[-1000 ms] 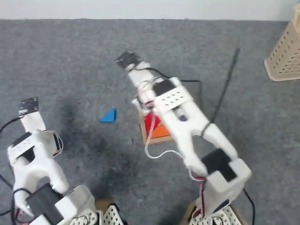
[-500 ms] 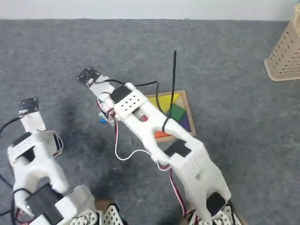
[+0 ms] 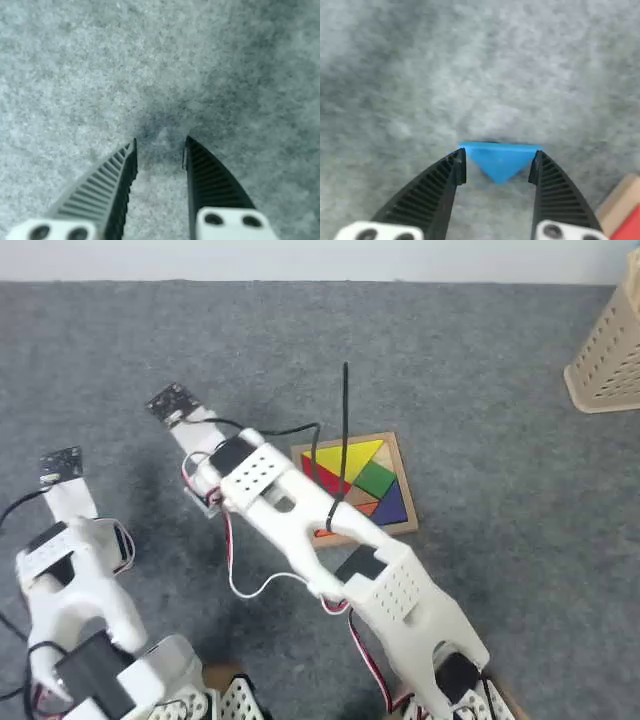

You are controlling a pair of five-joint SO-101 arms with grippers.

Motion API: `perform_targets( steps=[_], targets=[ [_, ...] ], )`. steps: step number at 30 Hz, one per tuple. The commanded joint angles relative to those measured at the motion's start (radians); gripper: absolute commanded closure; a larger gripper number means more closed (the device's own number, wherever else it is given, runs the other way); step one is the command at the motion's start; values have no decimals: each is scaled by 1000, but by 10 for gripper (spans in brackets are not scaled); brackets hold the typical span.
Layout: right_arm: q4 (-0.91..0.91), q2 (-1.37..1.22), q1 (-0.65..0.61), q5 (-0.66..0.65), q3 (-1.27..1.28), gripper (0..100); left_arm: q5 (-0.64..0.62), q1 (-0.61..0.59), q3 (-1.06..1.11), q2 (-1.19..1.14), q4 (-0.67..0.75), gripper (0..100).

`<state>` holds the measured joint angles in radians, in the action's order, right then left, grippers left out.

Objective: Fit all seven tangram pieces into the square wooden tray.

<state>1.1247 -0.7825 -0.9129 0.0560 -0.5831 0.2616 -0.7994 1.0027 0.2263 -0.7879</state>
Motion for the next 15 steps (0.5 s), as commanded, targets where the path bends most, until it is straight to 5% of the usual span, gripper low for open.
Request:
perform_targets(
  steps=[1, 12, 15],
  targets=[
    [10, -10, -12, 25, -58, 800, 9, 8, 2, 41, 15, 848],
    [24, -70, -2, 17, -58, 806, 9, 8, 2, 41, 15, 848],
    [39, -68, 22, 20, -58, 876, 9, 8, 2, 41, 15, 848]
  ],
)
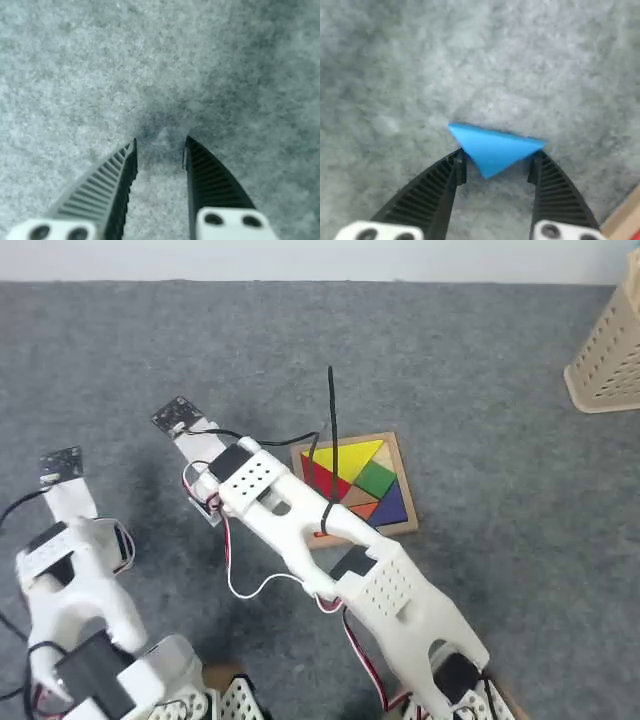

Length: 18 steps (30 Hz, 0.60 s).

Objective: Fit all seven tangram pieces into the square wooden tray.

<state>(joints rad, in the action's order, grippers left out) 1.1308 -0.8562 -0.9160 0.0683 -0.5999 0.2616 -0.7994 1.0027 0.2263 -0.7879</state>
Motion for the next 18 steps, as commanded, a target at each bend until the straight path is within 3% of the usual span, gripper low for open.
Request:
perform_targets(
  steps=[1, 5, 14, 18],
  targets=[
    [35, 5, 36, 8, -41, 907, 9, 8, 2, 41, 15, 848],
    [39, 12, 79, 11, -41, 987, 9, 8, 2, 41, 15, 848],
    [252, 150, 84, 11, -163, 969, 9, 8, 2, 41, 15, 848],
    [189, 174, 70, 12, -196, 966, 9, 8, 2, 41, 15, 848]
  ],
)
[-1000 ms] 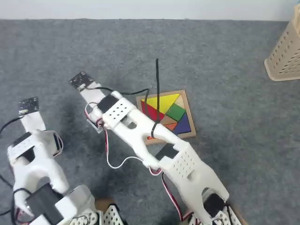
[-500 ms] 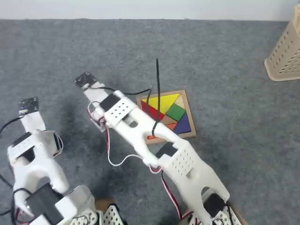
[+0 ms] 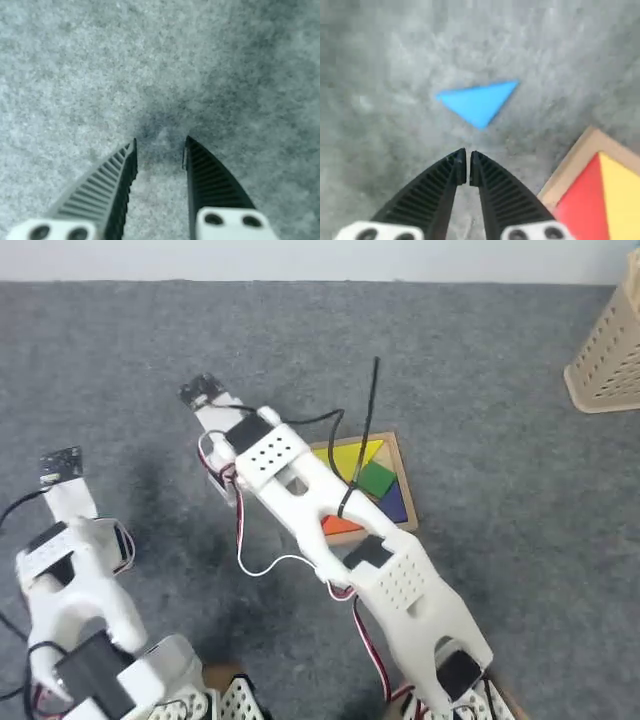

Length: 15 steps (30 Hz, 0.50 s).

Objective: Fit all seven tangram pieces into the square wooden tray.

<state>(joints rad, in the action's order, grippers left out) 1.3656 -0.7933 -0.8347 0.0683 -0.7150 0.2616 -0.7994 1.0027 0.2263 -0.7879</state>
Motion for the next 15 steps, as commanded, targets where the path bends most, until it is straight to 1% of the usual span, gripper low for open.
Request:
perform_targets(
  steps=[1, 5, 8, 12, 15],
  targets=[
    [-85, 107, -15, 12, -81, 959, 9, 8, 2, 41, 15, 848],
    [-240, 41, -21, 12, -81, 918, 9, 8, 2, 41, 15, 848],
    [-306, -19, -21, 9, -81, 908, 9, 8, 2, 41, 15, 849],
    [-369, -94, -21, 5, -84, 908, 9, 8, 2, 41, 15, 849],
    [-361, -136, -19, 5, -84, 912, 9, 8, 4, 41, 15, 849]
  ],
)
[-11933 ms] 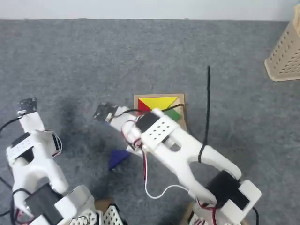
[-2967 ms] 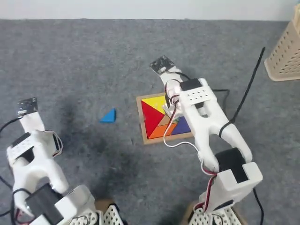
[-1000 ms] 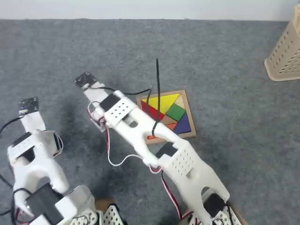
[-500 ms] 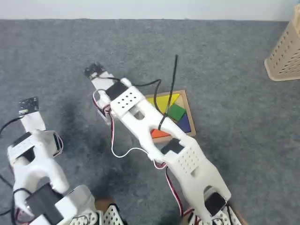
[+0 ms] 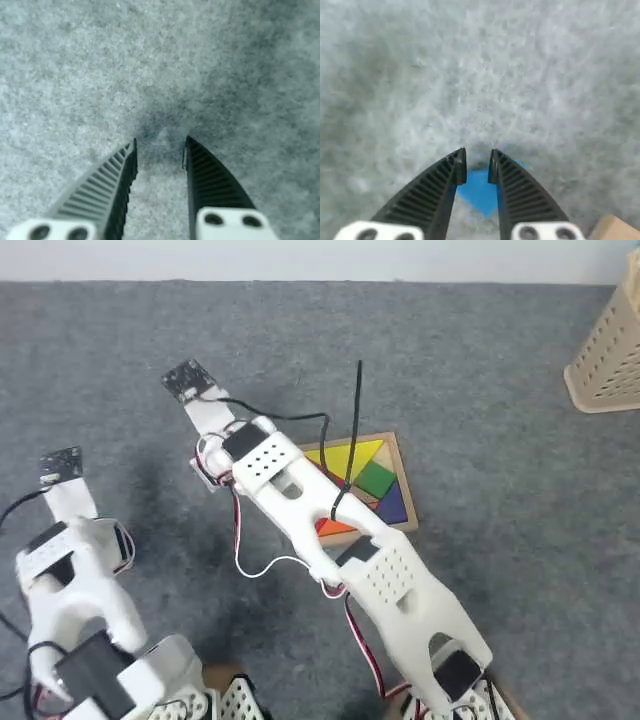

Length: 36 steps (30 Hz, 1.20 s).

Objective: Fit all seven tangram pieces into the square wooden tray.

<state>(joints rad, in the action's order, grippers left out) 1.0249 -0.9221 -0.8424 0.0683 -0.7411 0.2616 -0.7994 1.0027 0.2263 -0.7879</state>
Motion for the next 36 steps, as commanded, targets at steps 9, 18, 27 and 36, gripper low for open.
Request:
perform_targets(
  steps=[9, 18, 27, 36],
  targets=[
    [315, 28, -7, 11, -60, 912, 9, 8, 4, 41, 15, 849],
    [490, 196, -7, 11, -58, 940, 9, 6, 4, 41, 15, 849],
    [608, 286, -8, -28, -26, 965, 9, 5, 4, 41, 15, 849],
    [509, 568, -8, -61, 288, 967, 9, 5, 4, 41, 15, 849]
  ],
)
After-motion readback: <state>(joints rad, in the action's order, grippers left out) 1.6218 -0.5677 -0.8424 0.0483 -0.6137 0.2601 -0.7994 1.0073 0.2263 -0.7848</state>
